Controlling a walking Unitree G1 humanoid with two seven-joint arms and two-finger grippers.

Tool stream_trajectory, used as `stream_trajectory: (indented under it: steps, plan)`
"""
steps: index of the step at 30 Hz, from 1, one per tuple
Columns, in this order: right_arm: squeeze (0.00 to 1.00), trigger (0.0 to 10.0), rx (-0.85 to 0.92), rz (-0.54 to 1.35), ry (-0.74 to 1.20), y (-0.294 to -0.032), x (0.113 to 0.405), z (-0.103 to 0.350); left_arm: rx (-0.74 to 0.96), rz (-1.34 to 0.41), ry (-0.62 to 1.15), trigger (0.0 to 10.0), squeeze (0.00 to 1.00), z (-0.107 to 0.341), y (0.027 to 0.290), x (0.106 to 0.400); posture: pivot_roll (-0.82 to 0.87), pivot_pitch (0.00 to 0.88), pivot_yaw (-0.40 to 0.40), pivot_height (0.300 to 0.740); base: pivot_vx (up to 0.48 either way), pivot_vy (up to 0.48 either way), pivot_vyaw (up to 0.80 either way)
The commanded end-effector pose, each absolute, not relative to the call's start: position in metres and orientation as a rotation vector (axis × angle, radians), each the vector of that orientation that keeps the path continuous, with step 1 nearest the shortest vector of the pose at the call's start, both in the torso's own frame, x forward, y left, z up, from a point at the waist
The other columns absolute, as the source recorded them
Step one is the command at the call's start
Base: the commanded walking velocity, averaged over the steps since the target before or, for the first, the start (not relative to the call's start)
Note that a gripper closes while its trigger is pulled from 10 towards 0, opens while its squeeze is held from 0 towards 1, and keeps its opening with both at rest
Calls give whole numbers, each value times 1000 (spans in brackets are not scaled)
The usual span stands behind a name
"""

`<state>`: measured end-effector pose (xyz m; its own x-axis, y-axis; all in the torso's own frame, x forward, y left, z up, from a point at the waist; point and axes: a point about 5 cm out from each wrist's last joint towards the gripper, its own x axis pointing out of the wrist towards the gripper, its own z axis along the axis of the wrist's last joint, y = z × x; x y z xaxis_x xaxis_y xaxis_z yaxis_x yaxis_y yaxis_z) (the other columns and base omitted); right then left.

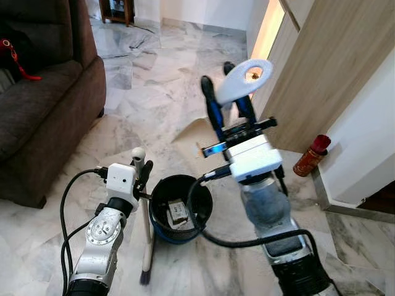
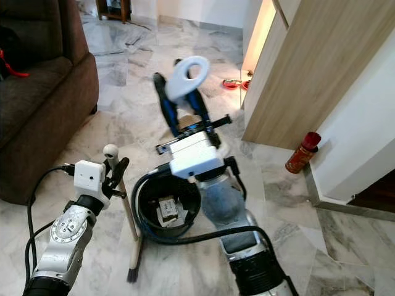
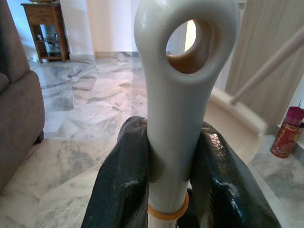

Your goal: Sweep floor

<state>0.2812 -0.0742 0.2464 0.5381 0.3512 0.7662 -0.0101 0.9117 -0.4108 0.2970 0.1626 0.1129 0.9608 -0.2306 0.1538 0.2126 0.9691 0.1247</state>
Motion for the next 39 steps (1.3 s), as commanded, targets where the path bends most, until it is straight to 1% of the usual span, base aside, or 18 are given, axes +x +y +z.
stream_trajectory:
  steps: [1, 6, 7, 10, 13, 16, 17, 18, 21, 22, 25, 27, 28, 29, 30, 31, 33, 39]
  plan:
    - [0, 10000, -443, 131, -1030, -93, 286, 257, 102, -260, -222, 10000, 0, 124, 154, 298, 241, 93, -137, 740, 0, 0, 0]
    - [0, 10000, -513, 13, -952, -125, 300, 246, 100, -263, -222, 10000, 0, 124, 155, 298, 237, 92, -134, 740, 0, 0, 0]
    - [0, 10000, -528, -30, -914, -135, 304, 239, 100, -264, -222, 10000, 0, 124, 154, 298, 239, 93, -133, 740, 0, 0, 0]
    - [0, 10000, -544, -56, -869, -145, 307, 229, 100, -264, -221, 10000, 0, 124, 155, 299, 237, 92, -133, 740, 0, 0, 0]
    - [0, 10000, -537, -94, -762, -160, 313, 207, 98, -264, -221, 10000, 0, 124, 154, 299, 234, 92, -133, 740, 0, 0, 0]
    - [0, 10000, -546, -127, -715, -170, 314, 195, 97, -265, -221, 10000, 0, 124, 154, 299, 239, 92, -134, 740, 0, 0, 0]
    - [0, 10000, -547, -148, -689, -175, 314, 188, 97, -266, -222, 10000, 0, 124, 154, 298, 239, 94, -133, 740, 0, 0, 0]
    - [0, 10000, -543, -194, -626, -188, 313, 174, 95, -268, -223, 10000, 0, 124, 153, 297, 238, 95, -132, 740, 0, 0, 0]
    - [0, 10000, -508, -257, -557, -204, 310, 155, 96, -269, -221, 10000, 0, 124, 154, 296, 238, 98, -133, 740, 0, 0, 0]
    - [0, 10000, -528, -273, -528, -209, 308, 147, 96, -267, -222, 10000, 0, 124, 155, 296, 238, 100, -133, 740, 0, 0, 0]
    - [0, 10000, -546, -289, -495, -215, 306, 138, 95, -264, -222, 10000, 0, 125, 156, 295, 239, 101, -132, 740, 0, 0, 0]
    - [0, 10000, -524, -305, -461, -219, 304, 130, 96, -265, -221, 10000, 0, 124, 156, 295, 238, 102, -130, 740, 0, 0, 0]
    - [0, 10000, -476, -323, -423, -222, 302, 123, 96, -266, -220, 10000, 0, 124, 157, 295, 235, 100, -129, 740, 0, 0, 0]
    - [0, 10000, -384, -344, -369, -226, 301, 114, 95, -266, -219, 10000, 0, 124, 157, 295, 235, 100, -129, 740, 0, 0, 0]
    - [0, 10000, -384, -344, -369, -226, 301, 114, 95, -266, -219, 10000, 0, 124, 157, 295, 235, 100, -129, 740, 0, 0, 0]
    - [0, 10000, -283, -379, -322, -230, 300, 105, 93, -266, -219, 10000, 0, 124, 157, 295, 236, 101, -128, 740, 0, 0, 0]
    - [0, 10000, -168, -426, -261, -236, 298, 94, 93, -267, -218, 10000, 0, 124, 156, 295, 240, 101, -128, 740, 0, 0, 0]
    - [0, 10000, -87, -485, -176, -247, 289, 74, 93, -262, -209, 10000, 0, 122, 159, 292, 242, 104, -125, 740, 0, 0, 0]
